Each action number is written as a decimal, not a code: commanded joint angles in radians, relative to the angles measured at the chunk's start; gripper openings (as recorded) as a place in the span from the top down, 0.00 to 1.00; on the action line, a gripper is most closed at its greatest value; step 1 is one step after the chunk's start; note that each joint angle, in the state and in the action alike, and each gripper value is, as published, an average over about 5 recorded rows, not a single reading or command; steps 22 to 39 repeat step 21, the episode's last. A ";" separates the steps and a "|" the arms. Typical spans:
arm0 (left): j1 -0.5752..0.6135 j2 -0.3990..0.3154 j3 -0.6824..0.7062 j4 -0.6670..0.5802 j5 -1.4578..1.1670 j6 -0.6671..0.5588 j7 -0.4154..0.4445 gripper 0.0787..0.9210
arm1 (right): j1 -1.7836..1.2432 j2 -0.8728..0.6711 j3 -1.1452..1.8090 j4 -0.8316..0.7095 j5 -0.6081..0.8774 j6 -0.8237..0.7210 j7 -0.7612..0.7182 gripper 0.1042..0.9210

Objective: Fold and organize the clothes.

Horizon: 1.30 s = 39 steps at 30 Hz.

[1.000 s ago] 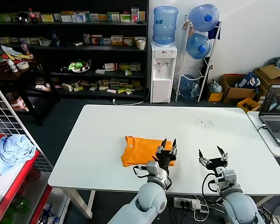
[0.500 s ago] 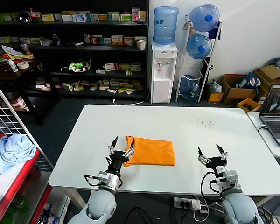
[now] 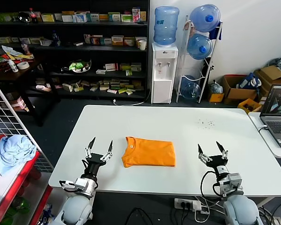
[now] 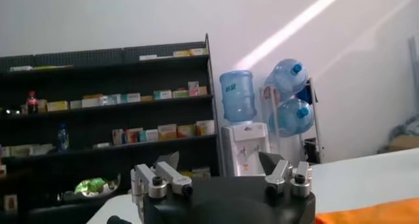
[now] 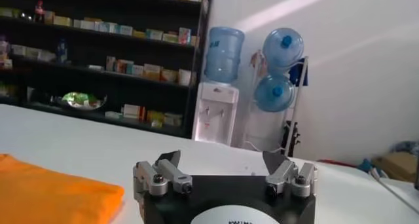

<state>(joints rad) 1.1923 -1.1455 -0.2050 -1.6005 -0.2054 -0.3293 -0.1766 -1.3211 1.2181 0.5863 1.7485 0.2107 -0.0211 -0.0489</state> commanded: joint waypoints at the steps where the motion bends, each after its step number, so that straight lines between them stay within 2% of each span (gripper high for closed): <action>1: 0.044 0.004 -0.051 -0.018 0.049 -0.002 0.048 0.12 | -0.004 0.037 0.053 0.019 -0.017 0.029 -0.054 0.12; 8: 0.070 -0.022 -0.051 -0.033 0.065 0.027 0.064 0.12 | -0.024 0.048 0.046 0.043 -0.052 0.016 -0.076 0.12; 21: 0.088 -0.019 -0.057 -0.078 0.071 0.099 0.097 0.12 | -0.027 0.074 0.089 0.052 -0.067 -0.050 -0.111 0.12; 39: 0.088 -0.019 -0.057 -0.078 0.071 0.099 0.097 0.12 | -0.027 0.074 0.089 0.052 -0.067 -0.050 -0.111 0.12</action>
